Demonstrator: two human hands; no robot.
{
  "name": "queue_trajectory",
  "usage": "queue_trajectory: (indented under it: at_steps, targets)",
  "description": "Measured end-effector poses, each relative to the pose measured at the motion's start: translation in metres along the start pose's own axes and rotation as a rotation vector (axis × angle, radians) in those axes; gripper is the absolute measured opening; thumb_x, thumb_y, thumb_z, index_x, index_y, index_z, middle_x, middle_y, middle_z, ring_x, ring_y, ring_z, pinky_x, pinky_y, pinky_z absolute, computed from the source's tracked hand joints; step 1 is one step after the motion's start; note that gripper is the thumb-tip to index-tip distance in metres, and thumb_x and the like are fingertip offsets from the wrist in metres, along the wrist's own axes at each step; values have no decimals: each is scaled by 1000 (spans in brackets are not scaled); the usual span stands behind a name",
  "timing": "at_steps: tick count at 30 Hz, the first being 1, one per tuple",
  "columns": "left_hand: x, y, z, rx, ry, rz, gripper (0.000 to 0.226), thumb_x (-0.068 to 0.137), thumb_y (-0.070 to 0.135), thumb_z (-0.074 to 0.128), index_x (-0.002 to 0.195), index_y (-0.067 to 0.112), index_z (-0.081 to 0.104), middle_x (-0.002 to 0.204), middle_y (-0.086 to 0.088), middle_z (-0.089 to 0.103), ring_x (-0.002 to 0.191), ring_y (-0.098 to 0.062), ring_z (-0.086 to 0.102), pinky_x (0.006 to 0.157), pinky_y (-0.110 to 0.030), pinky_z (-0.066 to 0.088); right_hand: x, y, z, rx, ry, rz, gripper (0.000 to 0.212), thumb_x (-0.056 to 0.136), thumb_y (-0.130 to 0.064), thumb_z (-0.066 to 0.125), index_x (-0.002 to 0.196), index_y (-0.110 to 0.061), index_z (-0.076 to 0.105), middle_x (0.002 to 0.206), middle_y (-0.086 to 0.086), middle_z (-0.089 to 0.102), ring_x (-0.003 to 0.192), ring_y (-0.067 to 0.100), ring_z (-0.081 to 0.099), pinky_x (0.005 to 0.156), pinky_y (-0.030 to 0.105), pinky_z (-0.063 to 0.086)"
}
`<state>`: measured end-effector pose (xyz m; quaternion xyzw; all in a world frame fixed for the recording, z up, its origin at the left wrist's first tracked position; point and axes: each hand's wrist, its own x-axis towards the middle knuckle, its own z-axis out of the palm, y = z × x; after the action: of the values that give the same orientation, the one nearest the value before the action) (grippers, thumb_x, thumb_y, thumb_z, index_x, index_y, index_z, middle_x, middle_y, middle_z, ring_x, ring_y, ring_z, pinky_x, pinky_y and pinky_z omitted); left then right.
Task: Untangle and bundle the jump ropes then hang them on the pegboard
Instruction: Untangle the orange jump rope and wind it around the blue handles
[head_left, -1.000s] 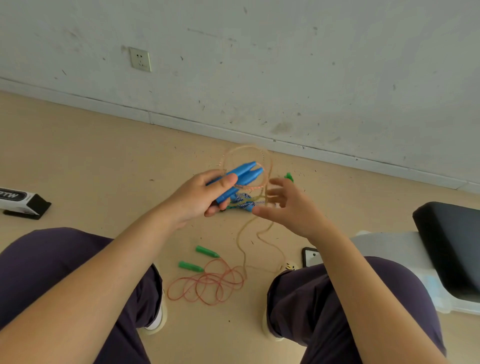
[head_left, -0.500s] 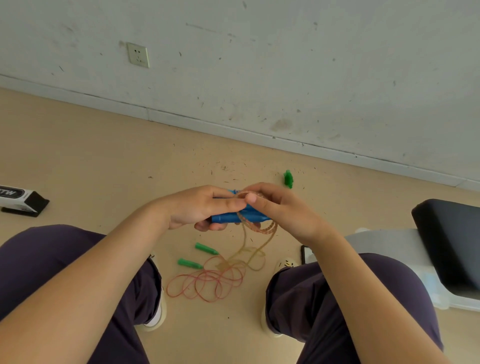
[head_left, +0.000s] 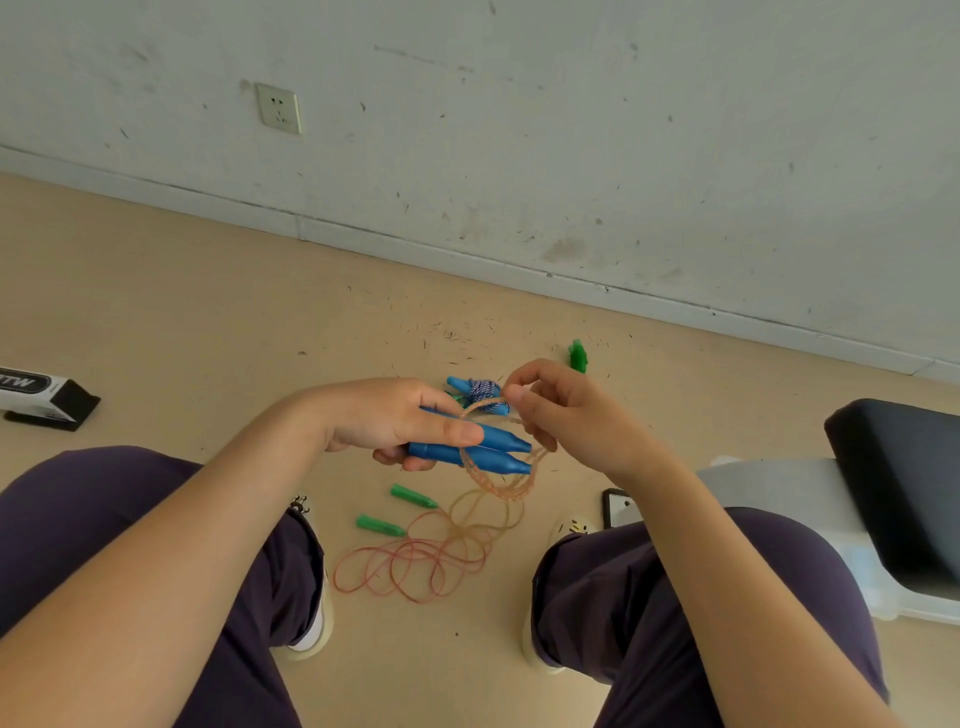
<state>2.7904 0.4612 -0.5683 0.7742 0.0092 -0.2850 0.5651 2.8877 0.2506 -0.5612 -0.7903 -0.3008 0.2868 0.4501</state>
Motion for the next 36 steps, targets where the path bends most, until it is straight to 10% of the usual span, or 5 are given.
queue_trajectory:
  at_steps: [13,16,20,28,36]
  targets:
    - [0,3,4,-71,20,61,30,87,61,59,84,36,74,53,10,48,45,-4,43,43,-18,29,-3,-5,14,169,-54,19,30,93,-33,65,118,-21,53,102,10,63,87,22,61,79,48,51]
    - [3,3,4,-86,135,54,43,90,63,58,92,22,71,54,7,47,45,-7,39,43,-18,28,-2,-4,12,216,44,-83,40,85,-26,72,117,-15,51,118,11,60,110,21,62,96,41,53]
    - [5,3,6,-174,227,85,44,86,62,55,90,18,64,58,0,45,56,-19,29,45,-23,25,-4,-5,9,193,-10,-127,38,82,-17,77,111,-10,53,109,12,62,92,15,63,79,28,54]
    - [1,4,7,-299,-7,161,21,92,42,55,85,33,73,67,-4,61,47,-10,41,42,-19,26,-8,-4,4,104,-110,-170,71,75,-13,84,134,-26,48,138,-6,52,128,8,51,104,36,47]
    - [-1,3,5,-344,-110,121,19,94,32,53,97,15,62,72,-3,60,51,-8,41,41,-15,30,-10,-8,6,210,-161,-96,52,75,-8,83,121,-16,61,119,15,63,101,26,67,88,43,56]
